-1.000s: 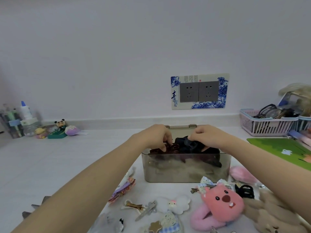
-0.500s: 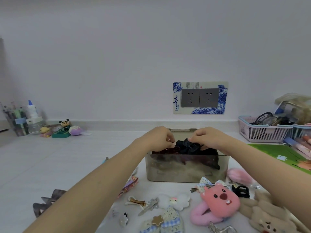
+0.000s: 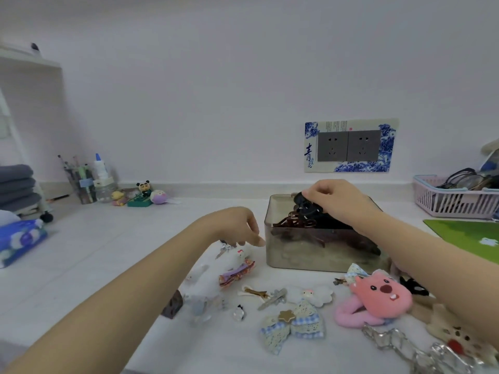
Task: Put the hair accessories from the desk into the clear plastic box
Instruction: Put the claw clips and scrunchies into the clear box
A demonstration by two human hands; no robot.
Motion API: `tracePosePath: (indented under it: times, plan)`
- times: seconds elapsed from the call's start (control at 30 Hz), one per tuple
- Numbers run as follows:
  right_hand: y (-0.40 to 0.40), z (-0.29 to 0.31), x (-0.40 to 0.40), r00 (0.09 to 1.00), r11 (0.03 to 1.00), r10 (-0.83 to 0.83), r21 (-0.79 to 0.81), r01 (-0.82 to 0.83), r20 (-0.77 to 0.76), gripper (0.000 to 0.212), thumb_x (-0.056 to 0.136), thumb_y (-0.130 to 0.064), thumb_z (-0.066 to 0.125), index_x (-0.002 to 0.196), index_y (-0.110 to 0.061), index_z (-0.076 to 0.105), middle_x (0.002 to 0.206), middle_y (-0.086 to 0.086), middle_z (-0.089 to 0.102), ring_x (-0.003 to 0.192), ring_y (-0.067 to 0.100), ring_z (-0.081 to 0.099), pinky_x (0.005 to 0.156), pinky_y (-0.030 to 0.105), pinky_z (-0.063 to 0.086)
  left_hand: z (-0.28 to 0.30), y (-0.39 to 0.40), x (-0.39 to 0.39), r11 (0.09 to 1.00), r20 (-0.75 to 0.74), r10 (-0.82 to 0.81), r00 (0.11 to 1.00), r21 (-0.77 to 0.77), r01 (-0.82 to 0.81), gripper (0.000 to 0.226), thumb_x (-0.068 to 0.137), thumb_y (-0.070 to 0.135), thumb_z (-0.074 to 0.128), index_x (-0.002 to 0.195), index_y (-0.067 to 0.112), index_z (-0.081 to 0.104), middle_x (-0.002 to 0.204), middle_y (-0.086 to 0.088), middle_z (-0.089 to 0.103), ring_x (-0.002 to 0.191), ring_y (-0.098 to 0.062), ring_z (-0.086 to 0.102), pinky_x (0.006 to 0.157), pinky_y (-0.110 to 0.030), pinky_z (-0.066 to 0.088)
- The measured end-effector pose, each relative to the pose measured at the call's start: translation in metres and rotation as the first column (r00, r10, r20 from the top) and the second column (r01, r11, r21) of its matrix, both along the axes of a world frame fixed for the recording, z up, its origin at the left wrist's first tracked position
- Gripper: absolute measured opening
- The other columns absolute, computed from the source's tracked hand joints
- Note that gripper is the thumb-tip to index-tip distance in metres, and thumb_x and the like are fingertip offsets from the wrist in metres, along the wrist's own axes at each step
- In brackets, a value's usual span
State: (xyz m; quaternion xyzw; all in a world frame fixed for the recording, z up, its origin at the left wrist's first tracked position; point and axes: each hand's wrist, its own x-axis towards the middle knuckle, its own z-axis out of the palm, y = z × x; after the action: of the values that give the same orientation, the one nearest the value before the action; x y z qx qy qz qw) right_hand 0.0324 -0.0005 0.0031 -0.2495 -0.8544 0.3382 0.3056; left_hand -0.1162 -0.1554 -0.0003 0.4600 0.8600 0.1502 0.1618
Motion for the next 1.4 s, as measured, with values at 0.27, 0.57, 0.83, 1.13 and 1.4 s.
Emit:
tracePosePath:
  times: [0.27,0.57,0.83,1.13,1.4]
  plan:
    - [-0.008,-0.014,-0.003,1.000,0.999,0.006,-0.051,-0.005,0.011,0.029,0.089,-0.035,0.055,0.080,-0.009,0.066,0.080,0.005,0.066,0.069,0.013,0.054,0.070,0.029,0.047,-0.037,-0.013,0.002,0.973,-0.112,-0.024,0.993,-0.229,-0.002,0.024,0.076,0.023,0.072,0.096,0.019,0.060,0.094,-0.003,0.058,0.079,-0.019,0.053,0.079,-0.029,0.048]
    - [-0.011,-0.017,-0.001,1.000,0.984,0.023,-0.179,-0.020,0.014,0.031,0.091,-0.031,0.054,0.096,-0.004,0.068,0.102,0.004,0.064,0.076,0.004,0.050,0.072,0.025,0.035,-0.038,-0.019,-0.014,0.999,0.002,0.048,0.999,-0.012,-0.048,0.017,0.074,0.009,0.071,0.086,0.017,0.062,0.092,-0.007,0.073,0.073,-0.018,0.061,0.069,-0.028,0.049]
    - [-0.008,-0.018,-0.002,0.999,0.974,0.041,-0.226,-0.032,0.036,0.029,0.091,-0.032,0.053,0.096,-0.008,0.069,0.096,-0.008,0.058,0.086,0.008,0.048,0.085,0.025,0.029,-0.046,-0.005,-0.028,0.949,0.202,0.169,0.965,0.230,-0.215,0.023,0.092,0.018,0.045,0.114,0.014,0.042,0.105,0.000,0.055,0.073,-0.013,0.056,0.059,-0.025,0.042]
    - [0.000,-0.023,-0.008,0.997,0.975,0.042,-0.221,-0.029,0.057,0.027,0.090,-0.036,0.055,0.091,-0.014,0.069,0.079,-0.013,0.058,0.073,-0.001,0.046,0.060,0.019,0.032,-0.070,0.010,-0.026,0.992,-0.081,0.125,0.989,-0.012,-0.127,0.048,0.086,0.032,0.061,0.127,0.014,0.045,0.115,-0.007,0.058,0.092,-0.020,0.057,0.076,-0.027,0.045]
    - [0.012,-0.020,-0.007,0.997,0.923,0.078,-0.377,-0.079,-0.018,0.023,0.087,-0.036,0.058,0.078,-0.018,0.071,0.105,0.002,0.068,0.104,0.023,0.059,0.102,0.041,0.044,-0.038,0.001,-0.030,0.909,-0.088,0.111,0.990,0.411,-0.066,0.014,0.083,0.017,0.061,0.095,0.010,0.060,0.083,0.004,0.056,0.081,-0.019,0.051,0.057,-0.012,0.035]
